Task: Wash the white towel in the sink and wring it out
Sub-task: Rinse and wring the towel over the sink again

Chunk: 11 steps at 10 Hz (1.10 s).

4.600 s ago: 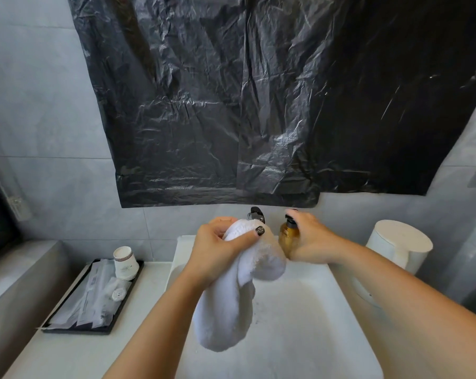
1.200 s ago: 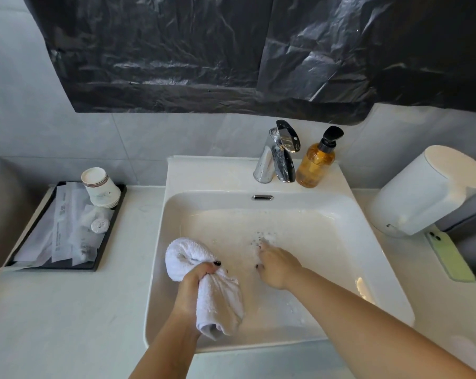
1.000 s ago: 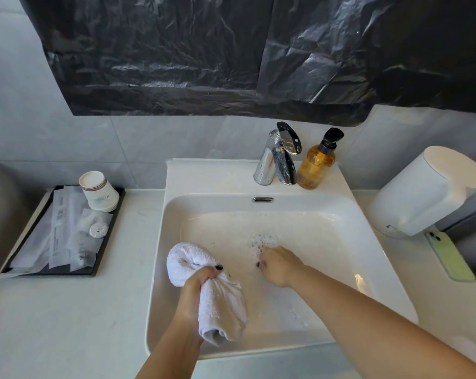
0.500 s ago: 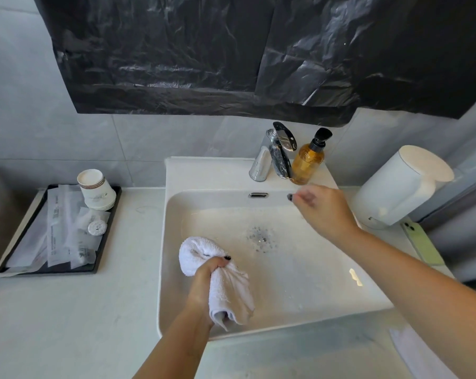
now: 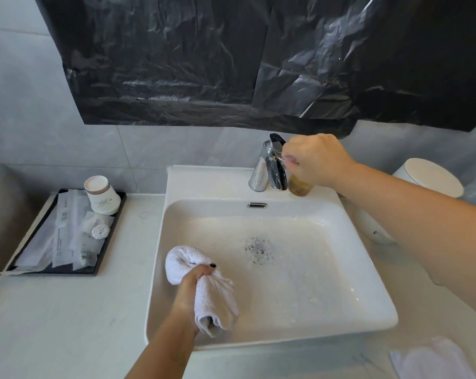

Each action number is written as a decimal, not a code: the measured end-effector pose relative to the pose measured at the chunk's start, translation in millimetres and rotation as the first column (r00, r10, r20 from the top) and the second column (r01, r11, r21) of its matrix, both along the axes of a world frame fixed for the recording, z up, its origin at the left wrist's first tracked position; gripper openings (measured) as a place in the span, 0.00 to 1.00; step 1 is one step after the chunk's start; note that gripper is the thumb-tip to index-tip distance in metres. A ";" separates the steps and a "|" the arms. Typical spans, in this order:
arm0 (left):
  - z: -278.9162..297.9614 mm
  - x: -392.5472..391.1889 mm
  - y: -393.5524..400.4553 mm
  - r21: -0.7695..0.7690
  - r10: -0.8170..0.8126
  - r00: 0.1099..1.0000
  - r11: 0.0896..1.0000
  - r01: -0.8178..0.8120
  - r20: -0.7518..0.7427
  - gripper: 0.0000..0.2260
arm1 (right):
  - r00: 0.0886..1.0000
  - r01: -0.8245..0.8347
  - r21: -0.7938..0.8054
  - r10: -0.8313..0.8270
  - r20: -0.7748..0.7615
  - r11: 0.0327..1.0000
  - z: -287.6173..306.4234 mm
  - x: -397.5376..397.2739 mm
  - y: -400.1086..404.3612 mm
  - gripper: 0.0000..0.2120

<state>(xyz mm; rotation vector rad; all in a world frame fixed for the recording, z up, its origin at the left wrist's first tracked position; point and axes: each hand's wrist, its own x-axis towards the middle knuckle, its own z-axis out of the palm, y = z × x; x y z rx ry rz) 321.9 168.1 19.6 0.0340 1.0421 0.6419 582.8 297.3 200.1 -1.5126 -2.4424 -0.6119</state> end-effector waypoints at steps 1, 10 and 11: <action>-0.8 1.0 0.1 0.009 -0.012 0.999 1.000 0.012 -0.050 0.17 | 0.991 0.029 0.010 -0.027 -0.134 1.000 10.2 2.5 9.1 0.09; -18.2 11.5 12.4 0.208 -0.062 0.958 0.970 0.124 -0.280 0.16 | 0.247 -0.128 -0.870 -0.834 -0.493 0.476 -122.6 -56.9 8.9 0.18; -3.8 39.8 17.2 0.304 -0.022 0.932 0.942 0.140 -0.361 0.16 | 0.252 -0.200 -0.826 -0.787 -0.564 0.527 -126.3 -47.2 -2.2 0.13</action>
